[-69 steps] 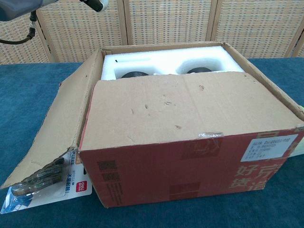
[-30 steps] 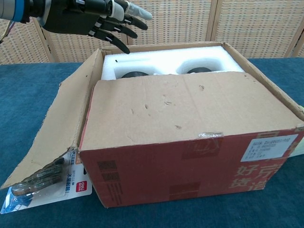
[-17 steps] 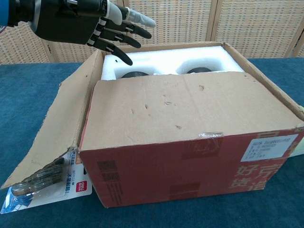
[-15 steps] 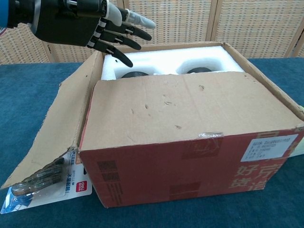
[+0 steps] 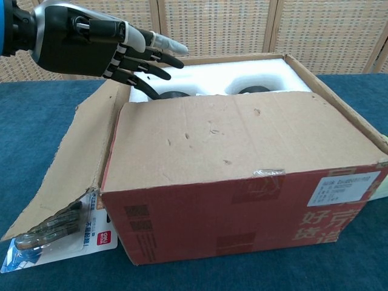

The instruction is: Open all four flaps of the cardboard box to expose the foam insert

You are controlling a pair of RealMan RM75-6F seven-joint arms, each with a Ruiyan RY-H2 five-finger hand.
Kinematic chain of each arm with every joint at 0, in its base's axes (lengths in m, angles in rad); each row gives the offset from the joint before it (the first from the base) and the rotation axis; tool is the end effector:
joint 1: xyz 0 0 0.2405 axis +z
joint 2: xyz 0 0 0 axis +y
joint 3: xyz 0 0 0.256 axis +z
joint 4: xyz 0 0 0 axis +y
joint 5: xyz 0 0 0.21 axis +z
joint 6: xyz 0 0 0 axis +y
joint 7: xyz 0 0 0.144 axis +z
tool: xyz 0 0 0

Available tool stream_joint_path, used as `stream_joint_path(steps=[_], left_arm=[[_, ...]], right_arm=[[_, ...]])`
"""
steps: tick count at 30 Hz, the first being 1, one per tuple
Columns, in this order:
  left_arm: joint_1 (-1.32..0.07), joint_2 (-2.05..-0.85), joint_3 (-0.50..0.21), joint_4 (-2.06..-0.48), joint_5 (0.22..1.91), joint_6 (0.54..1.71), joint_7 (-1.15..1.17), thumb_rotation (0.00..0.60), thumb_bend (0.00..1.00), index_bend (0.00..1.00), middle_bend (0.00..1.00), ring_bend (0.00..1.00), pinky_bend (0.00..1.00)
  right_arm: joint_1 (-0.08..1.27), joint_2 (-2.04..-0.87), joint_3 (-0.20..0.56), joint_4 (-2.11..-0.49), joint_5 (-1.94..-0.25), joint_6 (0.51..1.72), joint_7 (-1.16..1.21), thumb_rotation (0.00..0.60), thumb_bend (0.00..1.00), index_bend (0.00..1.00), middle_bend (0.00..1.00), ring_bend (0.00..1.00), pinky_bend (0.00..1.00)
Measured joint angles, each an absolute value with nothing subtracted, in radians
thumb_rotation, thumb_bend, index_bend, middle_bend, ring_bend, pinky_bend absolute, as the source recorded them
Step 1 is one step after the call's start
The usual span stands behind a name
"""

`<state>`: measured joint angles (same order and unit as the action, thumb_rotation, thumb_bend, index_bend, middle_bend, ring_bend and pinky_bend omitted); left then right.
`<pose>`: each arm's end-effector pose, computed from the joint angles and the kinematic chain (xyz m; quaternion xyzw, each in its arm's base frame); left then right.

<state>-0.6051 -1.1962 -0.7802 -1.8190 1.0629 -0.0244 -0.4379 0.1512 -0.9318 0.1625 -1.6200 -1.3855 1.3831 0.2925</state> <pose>-0.0662 0.3362 0.0731 -0.6314 -0.6892 -0.3509 0.0577 -0.3132 -0.2255 0.2314 0.5377 -0.4175 0.4437 0.5828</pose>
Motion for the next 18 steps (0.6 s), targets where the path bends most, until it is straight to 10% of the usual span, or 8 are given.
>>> stream_joint_path(steps=[18], left_arm=[[-0.549, -1.229, -0.861, -1.780, 0.982, -0.165, -0.339, 0.320, 0.79, 0.04, 0.00, 0.04, 0.17]], right_arm=[[0.145, -0.936, 0.162, -1.618, -1.381, 1.389, 0.293, 0.600, 0.67, 0.12, 0.21, 0.00, 0.00]])
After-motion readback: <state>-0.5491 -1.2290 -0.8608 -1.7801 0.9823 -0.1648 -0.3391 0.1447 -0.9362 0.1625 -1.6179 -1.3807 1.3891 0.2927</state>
